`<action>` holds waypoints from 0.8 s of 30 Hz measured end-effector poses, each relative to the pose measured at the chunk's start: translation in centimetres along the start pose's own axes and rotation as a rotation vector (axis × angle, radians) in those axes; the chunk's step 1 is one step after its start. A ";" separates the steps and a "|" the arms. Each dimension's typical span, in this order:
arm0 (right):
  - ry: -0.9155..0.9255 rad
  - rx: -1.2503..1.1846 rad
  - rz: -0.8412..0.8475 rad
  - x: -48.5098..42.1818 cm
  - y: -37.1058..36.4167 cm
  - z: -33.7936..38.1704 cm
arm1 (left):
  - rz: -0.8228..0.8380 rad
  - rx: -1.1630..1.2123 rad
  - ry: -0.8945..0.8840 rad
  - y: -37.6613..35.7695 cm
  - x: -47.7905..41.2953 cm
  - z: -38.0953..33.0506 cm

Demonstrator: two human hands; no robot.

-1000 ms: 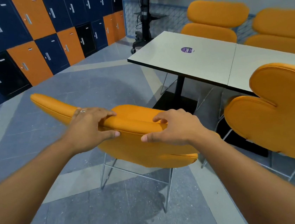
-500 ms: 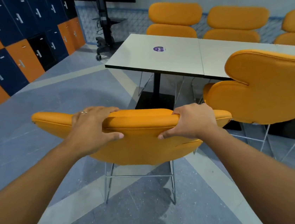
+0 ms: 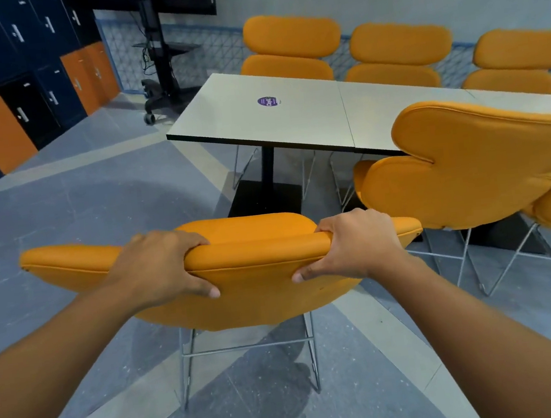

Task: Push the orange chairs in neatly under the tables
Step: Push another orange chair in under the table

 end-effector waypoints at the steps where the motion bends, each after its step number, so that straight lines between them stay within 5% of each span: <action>1: -0.002 -0.003 -0.004 0.0 0.0 0.0 | -0.006 -0.027 -0.003 -0.1 -0.1 0.1; 10: -0.063 -0.039 0.017 0.4 0.2 0.2 | -0.363 -0.114 -0.178 0.1 1.0 0.0; 24: -0.210 -0.072 0.044 2.1 0.5 2.7 | -0.343 -0.123 -0.311 1.2 1.1 2.1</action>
Point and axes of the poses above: each hand's wrist, its own x-axis away from the middle knuckle, its own y-axis out of the back of the hand, z = x × y, the point moved 8 cm from there along -x, towards the middle knuckle, and after that the axes turned 4 degrees about y, right-handed, at the moved point
